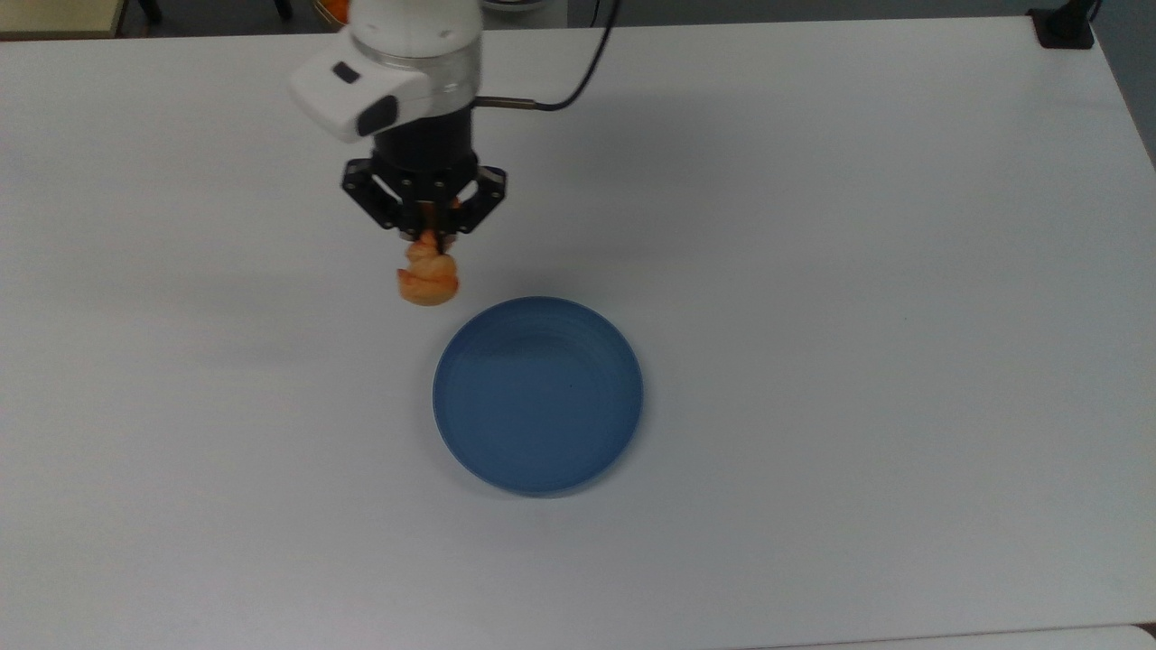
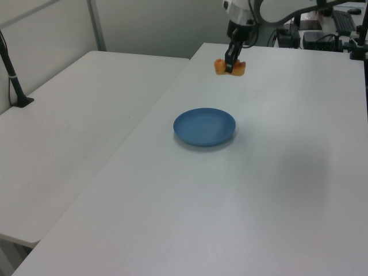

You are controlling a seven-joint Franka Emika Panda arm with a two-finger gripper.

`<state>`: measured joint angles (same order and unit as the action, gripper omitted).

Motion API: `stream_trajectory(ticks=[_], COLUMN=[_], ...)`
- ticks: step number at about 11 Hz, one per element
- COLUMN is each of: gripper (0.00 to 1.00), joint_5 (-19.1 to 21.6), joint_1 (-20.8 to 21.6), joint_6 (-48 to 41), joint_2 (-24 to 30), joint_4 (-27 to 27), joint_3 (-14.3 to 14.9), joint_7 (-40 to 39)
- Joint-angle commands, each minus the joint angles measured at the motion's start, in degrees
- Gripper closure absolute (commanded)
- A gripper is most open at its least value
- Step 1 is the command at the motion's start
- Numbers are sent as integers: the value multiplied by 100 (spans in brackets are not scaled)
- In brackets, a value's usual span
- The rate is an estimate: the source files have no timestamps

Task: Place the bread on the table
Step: 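Lift the bread roll off the plate and carry it beside the plate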

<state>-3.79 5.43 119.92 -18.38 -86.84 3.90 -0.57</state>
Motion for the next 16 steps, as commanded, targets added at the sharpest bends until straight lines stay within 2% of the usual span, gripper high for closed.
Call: stream_trajectory(ticks=[1, 4, 6, 10, 14, 16], gripper=[88, 87, 87, 86, 86, 86], joint_5=[36, 273, 361, 361, 361, 361], joint_1=[-524, -1209, -1526, -1589, -1546, -1537], joint_6=[48, 504, 1275, 3077, 4168, 4337], joint_2=[-25, -367, -727, -1676, -2283, -2390], joint_4=[-97, 175, 176, 185, 185, 185], joint_3=[242, 287, 261, 235, 7, -151], joint_7=[-959, -1690, -1999, -2009, -1965, -1956])
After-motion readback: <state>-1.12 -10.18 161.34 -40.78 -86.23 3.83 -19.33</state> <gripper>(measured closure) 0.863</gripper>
